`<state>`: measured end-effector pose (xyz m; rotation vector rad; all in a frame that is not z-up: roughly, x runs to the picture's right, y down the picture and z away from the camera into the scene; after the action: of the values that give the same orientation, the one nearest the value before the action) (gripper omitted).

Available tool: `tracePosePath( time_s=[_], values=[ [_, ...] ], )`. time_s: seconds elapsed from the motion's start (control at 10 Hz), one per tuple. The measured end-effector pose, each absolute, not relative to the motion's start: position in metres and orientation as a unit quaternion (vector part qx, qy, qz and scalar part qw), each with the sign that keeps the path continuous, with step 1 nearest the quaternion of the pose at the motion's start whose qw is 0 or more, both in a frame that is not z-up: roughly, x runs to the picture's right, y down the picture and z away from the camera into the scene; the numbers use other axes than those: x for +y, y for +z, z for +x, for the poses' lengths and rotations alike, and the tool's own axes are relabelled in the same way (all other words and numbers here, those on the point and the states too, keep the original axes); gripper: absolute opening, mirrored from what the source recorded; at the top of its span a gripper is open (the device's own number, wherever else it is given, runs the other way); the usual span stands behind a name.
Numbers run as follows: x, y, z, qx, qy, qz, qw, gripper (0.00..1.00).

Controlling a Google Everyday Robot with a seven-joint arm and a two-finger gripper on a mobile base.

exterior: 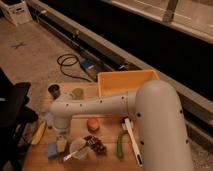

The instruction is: Wipe table surface with sponge

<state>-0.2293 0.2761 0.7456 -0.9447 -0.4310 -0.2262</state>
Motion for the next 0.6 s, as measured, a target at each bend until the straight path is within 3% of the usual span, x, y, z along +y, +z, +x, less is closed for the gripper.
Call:
tracePosePath(
  time_s=[0.6],
  values=[
    [0.220, 0.786, -0.224, -0.182, -0.112, -0.439, 0.873, 0.00]
  ],
)
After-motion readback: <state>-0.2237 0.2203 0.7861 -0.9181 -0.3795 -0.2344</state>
